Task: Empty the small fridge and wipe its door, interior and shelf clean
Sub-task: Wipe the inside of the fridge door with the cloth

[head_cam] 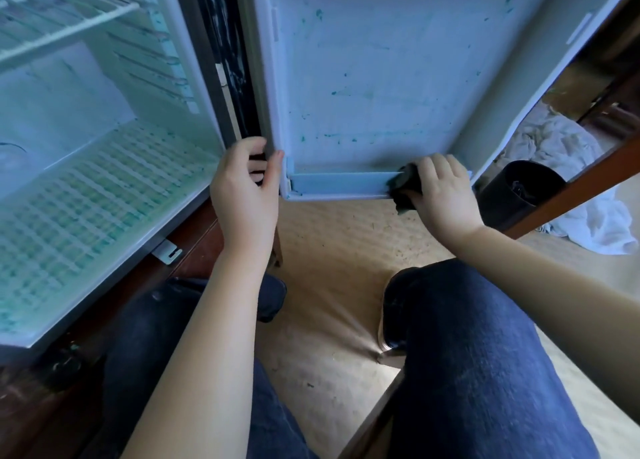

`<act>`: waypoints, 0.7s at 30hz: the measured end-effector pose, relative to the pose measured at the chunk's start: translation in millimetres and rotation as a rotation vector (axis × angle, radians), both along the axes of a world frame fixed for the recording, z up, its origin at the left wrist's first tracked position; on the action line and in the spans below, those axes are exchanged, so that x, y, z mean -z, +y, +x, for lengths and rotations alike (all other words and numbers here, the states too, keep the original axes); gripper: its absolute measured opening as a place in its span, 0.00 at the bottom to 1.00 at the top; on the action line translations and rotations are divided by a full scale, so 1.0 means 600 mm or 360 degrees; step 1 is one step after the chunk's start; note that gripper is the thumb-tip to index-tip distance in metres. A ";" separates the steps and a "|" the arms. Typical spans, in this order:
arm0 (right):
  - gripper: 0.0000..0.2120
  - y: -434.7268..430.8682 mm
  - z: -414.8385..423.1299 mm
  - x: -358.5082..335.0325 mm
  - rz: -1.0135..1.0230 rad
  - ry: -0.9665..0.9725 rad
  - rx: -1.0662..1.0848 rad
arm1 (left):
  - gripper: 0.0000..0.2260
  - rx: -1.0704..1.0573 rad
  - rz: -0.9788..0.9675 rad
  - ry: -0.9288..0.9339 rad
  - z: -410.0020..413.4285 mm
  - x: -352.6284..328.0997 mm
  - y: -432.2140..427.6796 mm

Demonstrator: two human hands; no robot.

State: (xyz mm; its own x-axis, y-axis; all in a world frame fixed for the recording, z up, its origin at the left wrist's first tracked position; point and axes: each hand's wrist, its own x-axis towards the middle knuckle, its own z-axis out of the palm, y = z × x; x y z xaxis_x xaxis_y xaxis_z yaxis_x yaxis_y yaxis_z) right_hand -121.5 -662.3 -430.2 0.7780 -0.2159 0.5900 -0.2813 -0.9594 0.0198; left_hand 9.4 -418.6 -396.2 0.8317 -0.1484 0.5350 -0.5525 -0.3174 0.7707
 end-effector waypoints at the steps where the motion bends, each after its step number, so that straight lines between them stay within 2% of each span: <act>1: 0.13 0.016 0.008 0.001 0.0004 -0.0022 -0.0023 | 0.09 0.0010 -0.0029 0.0044 0.004 -0.003 -0.003; 6: 0.21 0.120 0.080 0.007 0.0040 -0.0003 -0.0117 | 0.08 -0.0041 -0.0064 0.0113 0.010 -0.012 -0.008; 11: 0.16 0.203 0.152 0.012 -0.0111 -0.0069 -0.0130 | 0.08 0.0003 -0.0095 0.0144 0.013 -0.011 -0.004; 16: 0.20 0.223 0.169 0.013 -0.0091 -0.0096 -0.0052 | 0.08 0.0002 -0.0093 0.0156 0.015 -0.008 -0.006; 21: 0.23 0.217 0.163 0.011 -0.0003 -0.0097 -0.0155 | 0.08 0.0016 -0.0073 0.0164 0.014 -0.008 -0.005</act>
State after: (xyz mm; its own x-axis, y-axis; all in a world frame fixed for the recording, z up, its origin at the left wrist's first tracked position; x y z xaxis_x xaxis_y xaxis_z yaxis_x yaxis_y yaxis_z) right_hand -23.7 -532.1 -436.6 0.7578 -0.1401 0.6373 -0.1877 -0.9822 0.0072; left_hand 17.7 -421.6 -391.7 0.8812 -0.1341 0.4532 -0.4725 -0.2751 0.8373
